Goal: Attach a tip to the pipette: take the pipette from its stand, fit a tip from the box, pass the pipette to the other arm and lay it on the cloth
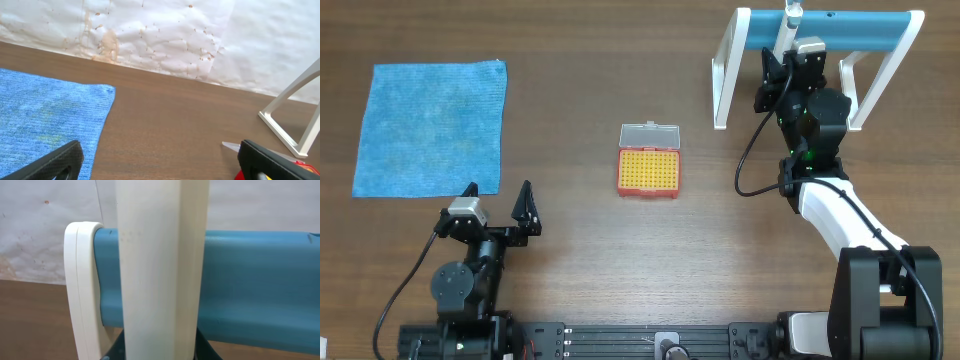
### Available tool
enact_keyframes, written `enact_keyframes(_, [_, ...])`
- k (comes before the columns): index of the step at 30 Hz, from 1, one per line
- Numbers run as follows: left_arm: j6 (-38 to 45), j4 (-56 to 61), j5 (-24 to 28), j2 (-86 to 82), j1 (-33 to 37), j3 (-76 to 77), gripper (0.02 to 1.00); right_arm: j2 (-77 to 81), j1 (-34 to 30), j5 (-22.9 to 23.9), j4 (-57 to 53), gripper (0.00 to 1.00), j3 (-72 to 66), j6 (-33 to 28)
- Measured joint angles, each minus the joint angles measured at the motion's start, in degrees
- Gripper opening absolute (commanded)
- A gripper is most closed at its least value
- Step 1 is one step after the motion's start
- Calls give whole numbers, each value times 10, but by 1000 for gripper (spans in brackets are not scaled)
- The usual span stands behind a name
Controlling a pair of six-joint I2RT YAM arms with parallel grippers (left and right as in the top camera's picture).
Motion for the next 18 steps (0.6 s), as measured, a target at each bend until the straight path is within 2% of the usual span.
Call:
enact_keyframes(5, [0,0,0,0,0,0,998,0,11,0,0,84,0,0])
enact_keyframes(9, [0,0,0,0,0,0,998,-19,49,-11,30,80,-21,0])
enact_keyframes(16, [0,0,0,0,0,0,996,-39,138,-83,327,82,-148,-5])
enact_keyframes(18, [0,0,0,0,0,0,996,-23,155,-105,381,82,-186,-5])
